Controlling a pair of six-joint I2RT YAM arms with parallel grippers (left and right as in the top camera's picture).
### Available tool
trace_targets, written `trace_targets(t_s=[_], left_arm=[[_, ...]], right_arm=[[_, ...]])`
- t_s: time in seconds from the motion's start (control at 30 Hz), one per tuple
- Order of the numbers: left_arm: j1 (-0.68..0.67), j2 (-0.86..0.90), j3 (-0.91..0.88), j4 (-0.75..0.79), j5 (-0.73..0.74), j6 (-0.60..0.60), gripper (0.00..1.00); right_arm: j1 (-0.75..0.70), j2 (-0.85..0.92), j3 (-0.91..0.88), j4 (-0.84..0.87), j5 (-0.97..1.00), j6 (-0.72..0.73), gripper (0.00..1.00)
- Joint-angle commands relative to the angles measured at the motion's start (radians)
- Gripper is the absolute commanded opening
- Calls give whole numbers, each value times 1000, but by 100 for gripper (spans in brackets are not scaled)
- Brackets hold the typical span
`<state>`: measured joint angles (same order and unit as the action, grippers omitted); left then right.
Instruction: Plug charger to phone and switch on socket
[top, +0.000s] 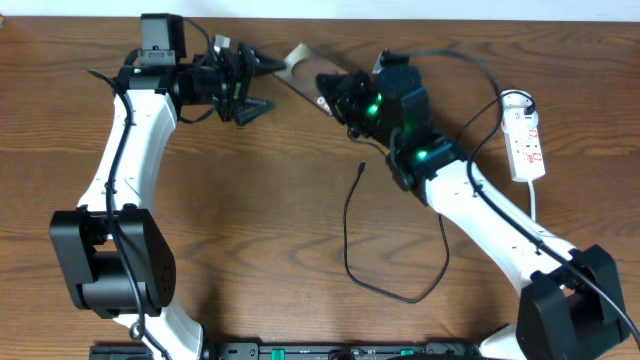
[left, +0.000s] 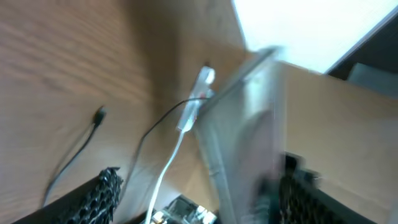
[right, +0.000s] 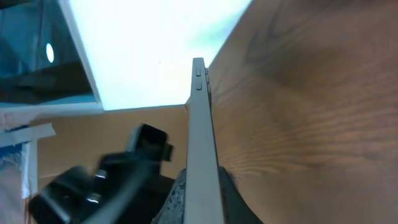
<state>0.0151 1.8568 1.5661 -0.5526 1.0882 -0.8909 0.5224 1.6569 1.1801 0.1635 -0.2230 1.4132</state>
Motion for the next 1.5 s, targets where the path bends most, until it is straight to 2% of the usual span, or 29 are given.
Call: trace_targets(t_s=[0.0, 0.17, 0.5, 0.7, 1.2, 1.37, 1.47], left_arm=[[3, -24, 21, 78, 29, -174, 81], [1, -24, 21, 177, 26, -257, 72], [-2, -24, 21, 177, -13, -279, 57], [-2, -24, 21, 177, -31, -301, 44], [-24, -24, 21, 177, -73, -319, 36], [-35, -24, 21, 177, -110, -319, 29], [-35, -24, 21, 177, -115, -319, 20]], right_arm=[[16, -11, -7, 36, 32, 81, 1], [43, -11, -7, 109, 41, 158, 1], [82, -9, -7, 154, 61, 258, 1], [92, -9, -7, 131, 93, 306, 1], [132, -2, -7, 135, 161, 415, 1], [132, -2, -7, 135, 161, 435, 1], [134, -2, -7, 132, 161, 434, 1]])
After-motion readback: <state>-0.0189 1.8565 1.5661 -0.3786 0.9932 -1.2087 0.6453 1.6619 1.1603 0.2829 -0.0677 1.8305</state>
